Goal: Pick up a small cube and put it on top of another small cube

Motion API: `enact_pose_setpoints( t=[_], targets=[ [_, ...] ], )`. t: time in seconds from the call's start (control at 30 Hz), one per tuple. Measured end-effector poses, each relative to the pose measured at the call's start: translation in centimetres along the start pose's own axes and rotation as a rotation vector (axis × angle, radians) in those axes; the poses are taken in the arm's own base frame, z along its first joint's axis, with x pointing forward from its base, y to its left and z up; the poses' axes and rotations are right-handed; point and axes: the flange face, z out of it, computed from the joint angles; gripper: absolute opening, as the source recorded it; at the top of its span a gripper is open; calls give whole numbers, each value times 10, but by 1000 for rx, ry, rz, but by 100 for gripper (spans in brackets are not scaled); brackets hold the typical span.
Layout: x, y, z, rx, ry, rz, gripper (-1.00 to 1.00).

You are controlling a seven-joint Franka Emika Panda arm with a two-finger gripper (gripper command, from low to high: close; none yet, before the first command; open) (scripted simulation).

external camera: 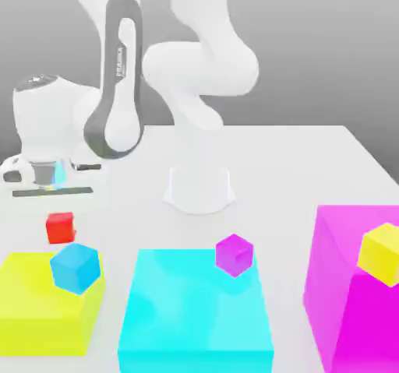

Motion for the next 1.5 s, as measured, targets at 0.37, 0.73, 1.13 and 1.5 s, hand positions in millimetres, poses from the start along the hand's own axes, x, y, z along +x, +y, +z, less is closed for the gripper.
enact_pose_setpoints(
  t=[0.37,0.73,1.13,1.5],
  targets=[
    [29,-50,-26,-40,-23,-158,-100],
    [55,-196,-112,-83,9,-758,-100],
    [-87,-320,-130,-4,-6,-1464,-100],
    [-111,-325,-64,19,-3,-1567,100]
  ],
)
